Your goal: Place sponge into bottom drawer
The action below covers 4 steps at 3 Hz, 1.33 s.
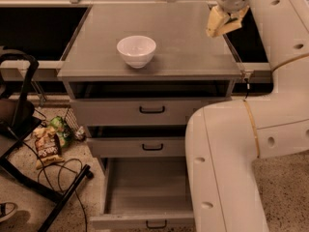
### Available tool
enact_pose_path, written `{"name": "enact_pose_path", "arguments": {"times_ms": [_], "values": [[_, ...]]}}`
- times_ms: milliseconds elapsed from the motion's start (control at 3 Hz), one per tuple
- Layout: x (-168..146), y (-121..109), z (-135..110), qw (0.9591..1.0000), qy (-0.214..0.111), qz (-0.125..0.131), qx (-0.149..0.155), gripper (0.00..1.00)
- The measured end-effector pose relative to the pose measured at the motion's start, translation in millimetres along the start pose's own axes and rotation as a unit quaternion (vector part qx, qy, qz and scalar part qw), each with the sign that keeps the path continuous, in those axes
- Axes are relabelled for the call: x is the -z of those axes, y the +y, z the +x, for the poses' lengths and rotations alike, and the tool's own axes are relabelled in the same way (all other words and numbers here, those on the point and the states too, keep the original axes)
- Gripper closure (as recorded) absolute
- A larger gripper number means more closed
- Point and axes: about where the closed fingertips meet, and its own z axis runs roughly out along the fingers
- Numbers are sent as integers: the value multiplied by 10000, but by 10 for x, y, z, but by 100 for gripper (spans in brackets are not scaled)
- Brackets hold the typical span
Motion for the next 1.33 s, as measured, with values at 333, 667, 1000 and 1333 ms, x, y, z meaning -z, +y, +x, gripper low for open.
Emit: {"name": "enact_pose_path", "arguments": {"times_ms": [333, 667, 1000, 1333], "values": [[112, -183, 394, 9987, 506, 26, -104, 100], [359, -400, 875, 9968, 659, -251, -390, 100], [483, -518, 1385, 9904, 827, -656, -889, 100], [510, -263, 2002, 9780, 1149, -1315, -1145, 100]]}}
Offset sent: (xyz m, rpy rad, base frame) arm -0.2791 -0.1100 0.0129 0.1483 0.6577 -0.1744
